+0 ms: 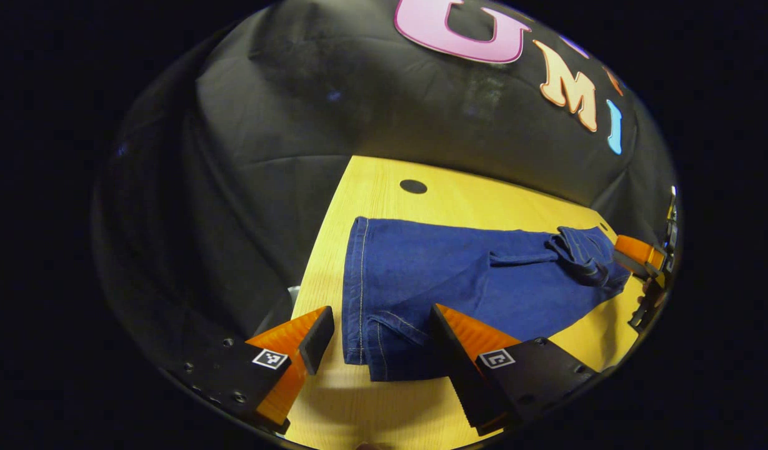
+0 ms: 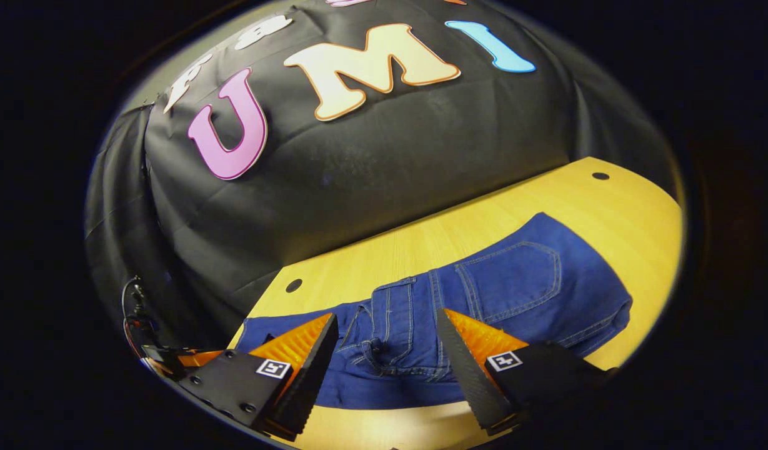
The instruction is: Grasp the waist and the cuffs of the jeans and fold them to make the two legs overlap; first hold the waist and fold one-third of the jeans toward the cuffs, then hold the cuffs and fold the remaining one-third in the same direction to finish folding.
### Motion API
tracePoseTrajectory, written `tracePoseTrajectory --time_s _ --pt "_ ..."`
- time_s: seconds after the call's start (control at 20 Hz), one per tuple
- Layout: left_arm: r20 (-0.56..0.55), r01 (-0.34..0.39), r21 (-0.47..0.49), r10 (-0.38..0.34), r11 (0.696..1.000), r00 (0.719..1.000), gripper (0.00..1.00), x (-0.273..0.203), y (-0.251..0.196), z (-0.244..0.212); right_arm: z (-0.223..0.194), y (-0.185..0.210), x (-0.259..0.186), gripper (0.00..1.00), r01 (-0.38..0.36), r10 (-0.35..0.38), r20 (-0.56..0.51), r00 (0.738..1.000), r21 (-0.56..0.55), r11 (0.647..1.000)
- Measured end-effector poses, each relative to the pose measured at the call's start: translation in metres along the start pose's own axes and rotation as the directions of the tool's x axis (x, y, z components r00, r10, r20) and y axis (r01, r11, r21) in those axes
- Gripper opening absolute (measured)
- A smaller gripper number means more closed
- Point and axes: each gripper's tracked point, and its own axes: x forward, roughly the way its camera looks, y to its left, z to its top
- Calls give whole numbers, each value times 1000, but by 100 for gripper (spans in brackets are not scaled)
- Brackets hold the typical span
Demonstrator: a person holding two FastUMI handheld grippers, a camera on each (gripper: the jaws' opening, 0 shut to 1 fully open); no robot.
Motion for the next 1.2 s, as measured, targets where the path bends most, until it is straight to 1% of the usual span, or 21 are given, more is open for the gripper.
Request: tracePoseTrajectory --time_s 0.15,0.2,0.3,0.35,0.4,0.45,0.55,0.65,0.7,0.75,0.8,0.85,0.9,0.95,1.0,1.2 --pt "-63 -15 0 15 1000 998 95 7 2 -13 16 -3 -3 98 4 -4 22 1000 3 1000" --pt "-34 -9 22 9 1000 999 96 11 2 -9 17 -6 -5 98 10 -10 24 1000 -3 1000" --pt "-35 -28 62 30 998 999 94 13 2 -13 14 -18 -7 98 31 -31 12 999 -16 999" --pt "-18 -20 88 22 996 1000 93 15 -1 -12 12 -23 -9 98 37 -37 2 999 -14 999" --pt "-25 -23 96 25 995 999 86 19 -3 -14 13 -26 -11 98 43 -43 -4 999 -11 999" --pt "-18 -6 85 7 996 1000 82 18 -10 -11 12 -30 -12 98 44 -44 -7 999 -9 999" --pt "-14 40 55 -39 998 999 49 16 -26 -11 15 -35 -15 98 42 -42 -6 999 -18 999" --pt "-9 31 6 -31 1000 999 17 18 -28 -11 24 -41 -19 98 35 -35 1 999 -30 999" --pt "-13 11 -38 -12 999 1000 6 20 -26 -10 30 -45 -22 98 31 -31 4 1000 -34 999" --pt "-42 -12 -82 9 997 999 1 21 -27 -11 34 -49 -27 98 25 -24 6 1000 -38 999" --pt "-58 -39 -121 32 992 998 0 17 -29 -8 40 -55 -31 98 22 -21 11 1000 -45 999" --pt "-49 -40 -150 33 988 998 0 14 -36 2 45 -61 -36 98 20 -20 13 1000 -53 998" --pt "-18 -24 -166 22 986 1000 0 7 -45 13 49 -68 -41 98 19 -19 12 1000 -61 998" --pt "23 7 -172 -3 985 1000 0 -2 -62 29 53 -75 -45 98 21 -20 13 1000 -65 998" --pt "56 22 -155 -13 988 998 0 -8 -76 43 57 -82 -50 98 17 -16 16 1000 -65 998" --pt "121 77 -55 -70 996 990 0 -30 -138 84 71 -111 -66 98 8 -7 18 1000 -62 998"
